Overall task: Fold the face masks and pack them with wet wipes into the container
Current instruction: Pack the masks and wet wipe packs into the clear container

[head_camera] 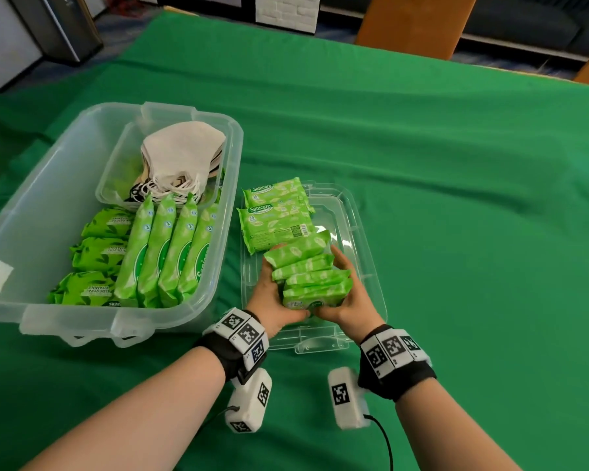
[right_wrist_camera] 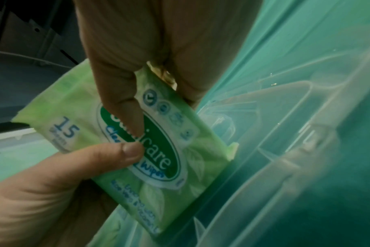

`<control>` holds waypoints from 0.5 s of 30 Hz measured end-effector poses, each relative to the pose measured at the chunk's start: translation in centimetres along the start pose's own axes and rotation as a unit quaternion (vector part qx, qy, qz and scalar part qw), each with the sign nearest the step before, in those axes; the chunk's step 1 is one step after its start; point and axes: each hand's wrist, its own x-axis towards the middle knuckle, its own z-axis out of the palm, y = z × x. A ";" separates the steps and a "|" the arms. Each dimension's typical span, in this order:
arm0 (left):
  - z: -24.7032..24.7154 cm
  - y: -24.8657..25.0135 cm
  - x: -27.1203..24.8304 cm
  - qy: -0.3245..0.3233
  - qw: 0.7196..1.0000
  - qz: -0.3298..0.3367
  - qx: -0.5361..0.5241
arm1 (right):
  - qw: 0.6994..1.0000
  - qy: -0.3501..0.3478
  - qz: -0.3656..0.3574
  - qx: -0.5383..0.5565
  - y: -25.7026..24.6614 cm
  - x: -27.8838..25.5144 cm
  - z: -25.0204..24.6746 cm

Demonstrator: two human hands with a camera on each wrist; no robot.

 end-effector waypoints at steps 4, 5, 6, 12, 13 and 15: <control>-0.2 -0.4 0.3 -0.008 1.000 -0.003 0.006 | 0.994 -0.032 0.007 -0.107 0.0 1.3 0.0; -0.4 -0.4 0.3 -0.011 1.000 -0.008 0.010 | 0.992 -0.047 0.012 -0.118 -0.1 1.6 0.0; -0.6 -0.4 0.4 -0.017 1.000 -0.016 0.016 | 0.991 -0.062 0.023 -0.115 -0.2 1.8 0.1; -1.0 -0.2 0.0 -0.029 0.998 -0.040 0.029 | 0.992 -0.061 -0.004 -0.114 -0.8 1.8 0.6; -1.0 -0.1 0.1 -0.027 0.999 -0.035 0.030 | 0.993 -0.053 -0.016 -0.108 -0.9 1.8 0.7; -0.9 0.3 0.2 -0.030 0.999 -0.024 0.028 | 0.993 -0.030 -0.046 -0.103 -0.8 1.6 0.4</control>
